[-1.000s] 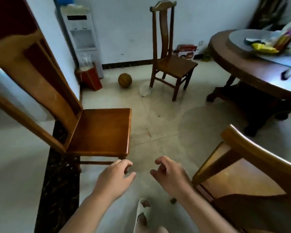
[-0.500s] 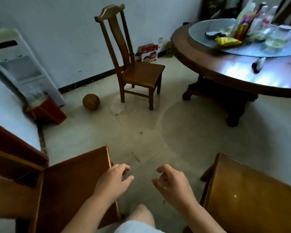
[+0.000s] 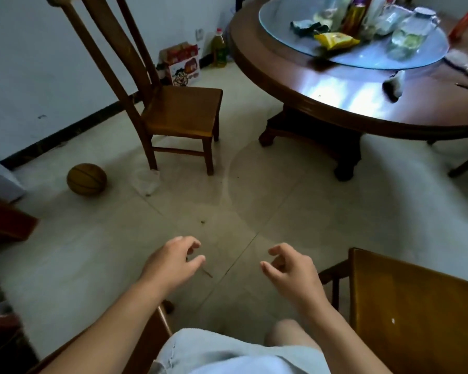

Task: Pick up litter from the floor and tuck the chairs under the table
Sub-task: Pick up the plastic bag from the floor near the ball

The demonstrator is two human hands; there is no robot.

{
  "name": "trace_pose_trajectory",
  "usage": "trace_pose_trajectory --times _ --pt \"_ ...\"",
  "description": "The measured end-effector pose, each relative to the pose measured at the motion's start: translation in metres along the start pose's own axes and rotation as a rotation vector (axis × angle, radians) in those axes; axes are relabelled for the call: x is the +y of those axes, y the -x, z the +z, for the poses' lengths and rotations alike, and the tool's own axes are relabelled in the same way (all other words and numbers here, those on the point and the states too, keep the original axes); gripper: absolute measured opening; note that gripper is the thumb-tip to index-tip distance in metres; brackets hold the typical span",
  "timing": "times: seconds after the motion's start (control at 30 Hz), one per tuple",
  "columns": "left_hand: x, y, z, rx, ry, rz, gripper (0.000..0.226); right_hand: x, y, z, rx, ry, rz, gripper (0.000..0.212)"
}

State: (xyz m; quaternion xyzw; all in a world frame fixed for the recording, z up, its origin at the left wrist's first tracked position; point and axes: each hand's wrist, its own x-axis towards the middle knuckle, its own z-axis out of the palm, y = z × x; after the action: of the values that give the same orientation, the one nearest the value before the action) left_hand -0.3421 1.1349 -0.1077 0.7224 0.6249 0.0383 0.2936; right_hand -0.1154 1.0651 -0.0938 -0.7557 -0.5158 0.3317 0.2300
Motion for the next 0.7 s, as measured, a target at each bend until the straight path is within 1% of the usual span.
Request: trace_pose_trajectory --times 0.13,0.2,0.3,0.4,0.53,0.7 --pt "-0.024 -0.034 -0.006 -0.021 0.052 -0.046 0.03 -0.028 -0.048 0.024 -0.081 0.02 0.003 0.026" --pt "-0.038 -0.051 -0.008 -0.022 0.086 -0.096 0.029 -0.04 -0.075 0.036 -0.151 0.051 -0.01 0.027" --pt "-0.055 -0.076 -0.01 0.007 0.128 -0.185 0.029 -0.059 -0.122 0.053 -0.208 0.099 -0.046 0.026" --pt "-0.07 -0.105 -0.011 0.048 0.168 -0.297 0.03 -0.076 -0.179 0.074 -0.284 0.158 -0.122 0.026" --pt "-0.092 -0.154 -0.002 0.115 0.237 -0.504 0.031 -0.094 -0.275 0.112 -0.465 0.291 -0.261 0.026" --pt "-0.105 -0.218 0.013 0.176 0.351 -0.754 0.033 -0.116 -0.387 0.161 -0.701 0.47 -0.418 0.032"
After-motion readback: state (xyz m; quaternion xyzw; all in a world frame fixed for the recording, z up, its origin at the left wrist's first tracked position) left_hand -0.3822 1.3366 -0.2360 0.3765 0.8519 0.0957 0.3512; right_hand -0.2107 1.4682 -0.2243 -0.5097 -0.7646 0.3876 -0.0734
